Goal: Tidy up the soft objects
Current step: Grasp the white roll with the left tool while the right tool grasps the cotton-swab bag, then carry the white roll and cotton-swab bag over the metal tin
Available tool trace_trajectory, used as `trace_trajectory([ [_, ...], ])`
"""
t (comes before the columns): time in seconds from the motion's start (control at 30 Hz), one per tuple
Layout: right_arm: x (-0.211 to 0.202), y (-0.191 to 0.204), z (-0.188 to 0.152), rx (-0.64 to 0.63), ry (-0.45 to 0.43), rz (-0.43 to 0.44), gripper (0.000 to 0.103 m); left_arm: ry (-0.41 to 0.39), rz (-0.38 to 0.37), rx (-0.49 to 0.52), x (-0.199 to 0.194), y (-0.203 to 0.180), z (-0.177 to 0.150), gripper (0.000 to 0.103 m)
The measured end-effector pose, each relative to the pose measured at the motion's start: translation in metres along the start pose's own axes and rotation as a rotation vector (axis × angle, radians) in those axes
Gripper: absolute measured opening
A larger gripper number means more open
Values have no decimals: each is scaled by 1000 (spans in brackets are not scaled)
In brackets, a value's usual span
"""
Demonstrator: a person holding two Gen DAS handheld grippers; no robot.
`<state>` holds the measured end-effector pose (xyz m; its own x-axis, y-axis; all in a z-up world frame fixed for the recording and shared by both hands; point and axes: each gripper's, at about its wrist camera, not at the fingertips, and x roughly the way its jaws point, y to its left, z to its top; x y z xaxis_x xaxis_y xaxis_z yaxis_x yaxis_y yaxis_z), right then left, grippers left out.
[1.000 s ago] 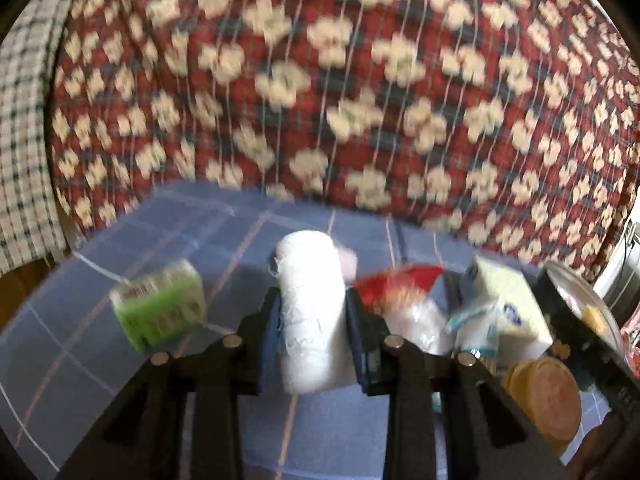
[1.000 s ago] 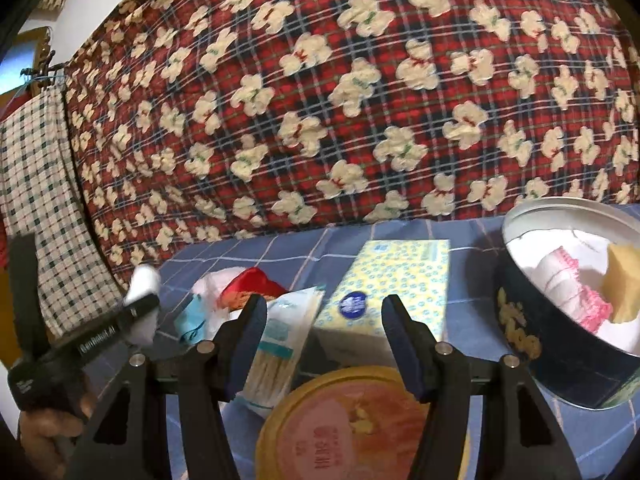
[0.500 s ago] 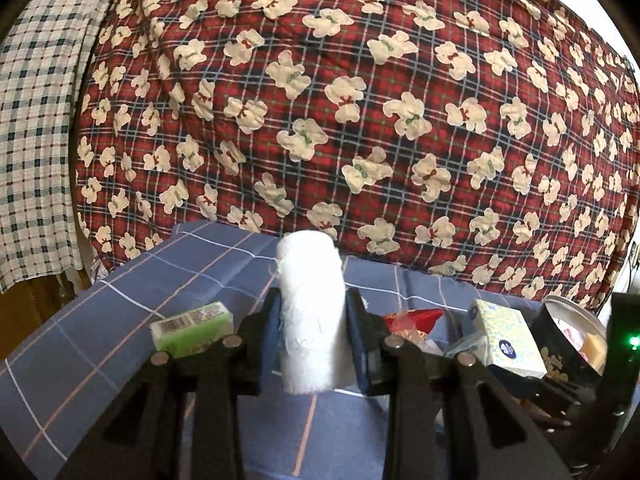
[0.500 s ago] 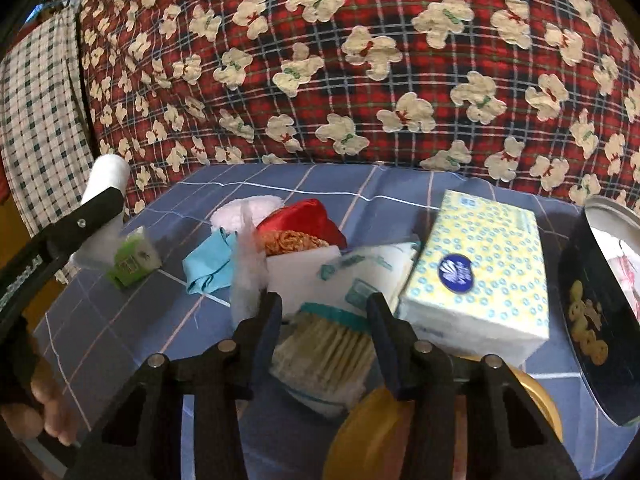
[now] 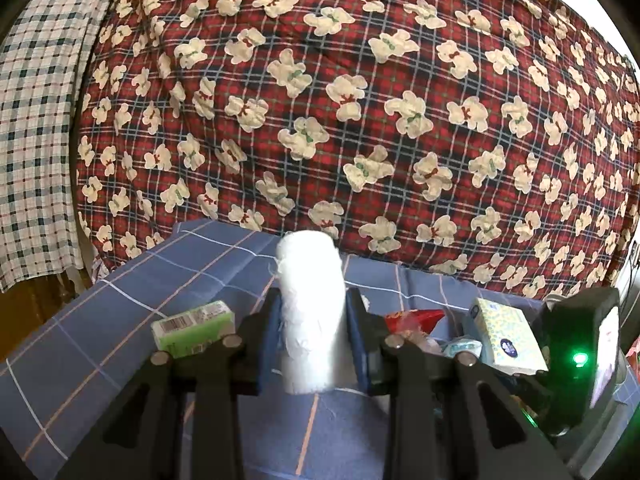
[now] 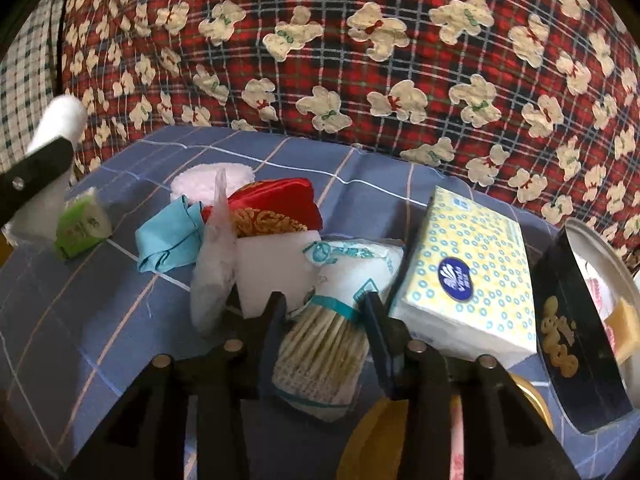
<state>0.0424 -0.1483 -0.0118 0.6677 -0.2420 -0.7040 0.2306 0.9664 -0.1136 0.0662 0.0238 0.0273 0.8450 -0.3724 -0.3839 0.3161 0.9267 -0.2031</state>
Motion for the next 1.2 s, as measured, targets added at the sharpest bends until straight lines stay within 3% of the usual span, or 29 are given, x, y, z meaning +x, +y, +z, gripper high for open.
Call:
trace_trajectory([
  [0.17, -12, -19, -5, 114, -62, 131, 28, -4, 2, 2, 0, 1, 0, 31],
  [0.27, -26, -31, -8, 189, -135, 264, 23, -6, -4, 2, 2, 0, -1, 31],
  [0.33, -39, -33, -8, 201, -200, 305, 23, -5, -10, 8, 3, -2, -2, 31],
  [0.43, -57, -30, -8, 173, -294, 303, 23, -10, -18, 21, 3, -5, -3, 31],
  [0.6, -74, -34, -13, 165, -369, 307, 23, -16, -69, 21, 2, -10, -5, 31],
  [0.9, -91, -57, -23, 168, -440, 251, 23, -19, -118, 82, -2, -35, -11, 31],
  [1.2, -106, -69, -34, 155, -483, 224, 23, -9, -76, 139, -8, -63, -22, 31],
])
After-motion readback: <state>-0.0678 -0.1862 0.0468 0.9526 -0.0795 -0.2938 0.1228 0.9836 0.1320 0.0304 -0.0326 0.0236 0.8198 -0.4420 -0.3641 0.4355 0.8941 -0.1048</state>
